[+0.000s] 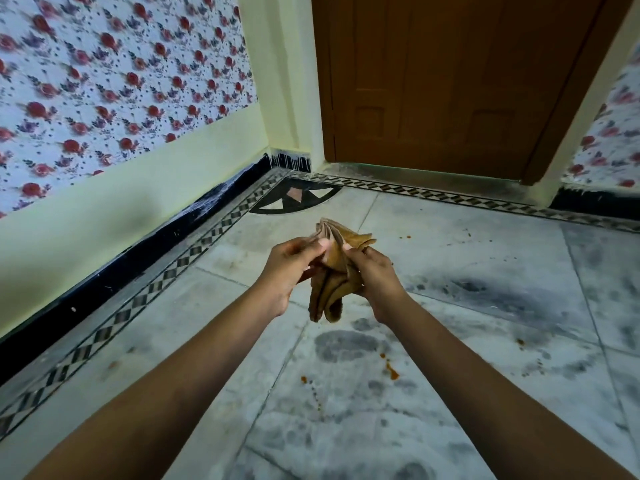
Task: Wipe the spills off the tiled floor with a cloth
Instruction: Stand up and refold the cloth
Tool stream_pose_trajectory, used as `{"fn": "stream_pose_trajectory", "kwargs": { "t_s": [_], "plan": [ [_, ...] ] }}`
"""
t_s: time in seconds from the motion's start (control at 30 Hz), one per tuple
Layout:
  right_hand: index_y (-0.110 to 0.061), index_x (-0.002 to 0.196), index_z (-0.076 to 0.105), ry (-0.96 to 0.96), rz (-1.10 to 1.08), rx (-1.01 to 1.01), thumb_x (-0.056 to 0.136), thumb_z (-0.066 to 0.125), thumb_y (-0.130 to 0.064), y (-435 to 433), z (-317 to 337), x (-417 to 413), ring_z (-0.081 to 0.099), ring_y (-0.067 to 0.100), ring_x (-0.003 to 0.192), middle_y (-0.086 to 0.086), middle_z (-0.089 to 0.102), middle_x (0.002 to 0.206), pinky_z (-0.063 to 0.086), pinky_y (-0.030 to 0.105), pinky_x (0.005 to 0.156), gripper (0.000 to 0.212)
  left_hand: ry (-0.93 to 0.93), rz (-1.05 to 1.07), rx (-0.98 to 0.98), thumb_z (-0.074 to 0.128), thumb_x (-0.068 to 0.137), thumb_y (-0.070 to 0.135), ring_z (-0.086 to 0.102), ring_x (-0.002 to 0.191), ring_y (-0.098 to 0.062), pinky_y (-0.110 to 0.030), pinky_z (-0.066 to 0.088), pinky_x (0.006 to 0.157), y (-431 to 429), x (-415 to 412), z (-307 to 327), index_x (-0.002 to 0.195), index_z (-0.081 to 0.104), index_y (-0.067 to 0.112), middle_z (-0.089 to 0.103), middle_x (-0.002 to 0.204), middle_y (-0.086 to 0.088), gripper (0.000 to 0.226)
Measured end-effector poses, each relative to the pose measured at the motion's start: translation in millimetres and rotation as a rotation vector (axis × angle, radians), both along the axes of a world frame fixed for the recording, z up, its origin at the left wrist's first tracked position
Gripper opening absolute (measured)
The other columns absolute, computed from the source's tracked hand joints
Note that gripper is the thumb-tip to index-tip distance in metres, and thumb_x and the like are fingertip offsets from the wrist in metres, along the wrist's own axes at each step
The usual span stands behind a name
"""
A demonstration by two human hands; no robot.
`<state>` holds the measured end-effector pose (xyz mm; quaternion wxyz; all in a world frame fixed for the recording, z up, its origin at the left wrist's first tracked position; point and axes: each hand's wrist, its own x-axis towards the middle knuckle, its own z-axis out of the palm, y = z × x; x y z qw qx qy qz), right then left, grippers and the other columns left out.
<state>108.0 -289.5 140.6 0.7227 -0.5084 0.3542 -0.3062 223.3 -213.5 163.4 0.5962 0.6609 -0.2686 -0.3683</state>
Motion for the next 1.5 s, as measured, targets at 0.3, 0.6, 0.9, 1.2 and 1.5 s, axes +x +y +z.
{"fn": "stream_pose_trajectory", "kwargs": {
  "t_s": [0.3,0.6,0.9,1.2,1.5],
  "plan": [
    [-0.011,0.086,0.067,-0.004,-0.004,0.002,0.087,0.062,-0.016,6.2,-20.8,-17.7,0.063,0.023,0.078,0.010,0.066,0.081,0.054,0.033,0.073,0.008,-0.312,-0.003,0.023,0.068,0.079,0.009,0.065,0.088,-0.022,-0.032,0.053,0.077,-2.0,-5.1,-28.9,0.084,0.066,0.021,0.070,0.086,-0.005,0.013],
    [-0.016,0.115,0.050,0.148,-0.169,0.149,0.092,0.052,-0.026,5.0,-31.5,-26.2,0.058,0.022,0.089,0.006,0.059,0.097,0.049,0.035,0.077,0.025,-0.081,0.014,0.008,0.059,0.090,0.018,0.062,0.076,-0.020,-0.028,0.050,0.062,-11.0,-7.3,-28.8,0.084,0.064,0.015,0.066,0.083,-0.006,0.008],
    [-0.018,0.094,0.059,0.420,-0.187,-0.519,0.084,0.059,-0.013,4.1,-45.3,-26.1,0.063,0.022,0.083,0.007,0.068,0.085,0.050,0.032,0.070,0.011,-0.147,0.045,0.051,0.069,0.082,0.014,0.067,0.081,-0.025,-0.032,0.056,0.070,-12.0,-10.6,-42.9,0.090,0.066,0.011,0.069,0.087,-0.011,0.009],
    [-0.020,0.085,0.062,0.580,-0.341,-0.642,0.086,0.063,-0.028,-3.8,-30.0,-27.2,0.050,0.023,0.109,0.006,0.056,0.115,0.043,0.036,0.091,0.008,-0.122,0.167,0.015,0.067,0.084,0.009,0.066,0.077,-0.021,-0.027,0.056,0.066,-6.3,4.3,-34.1,0.084,0.068,0.011,0.068,0.080,-0.005,0.003],
    [-0.008,0.093,0.060,-0.146,-0.106,0.130,0.094,0.053,-0.016,-1.8,35.5,2.3,0.064,0.022,0.086,0.010,0.063,0.091,0.057,0.028,0.074,0.011,-0.300,-0.045,-0.048,0.066,0.085,0.028,0.062,0.085,-0.009,-0.019,0.046,0.067,-14.3,-14.9,30.2,0.085,0.069,0.029,0.068,0.087,0.009,0.002]
  ]
}}
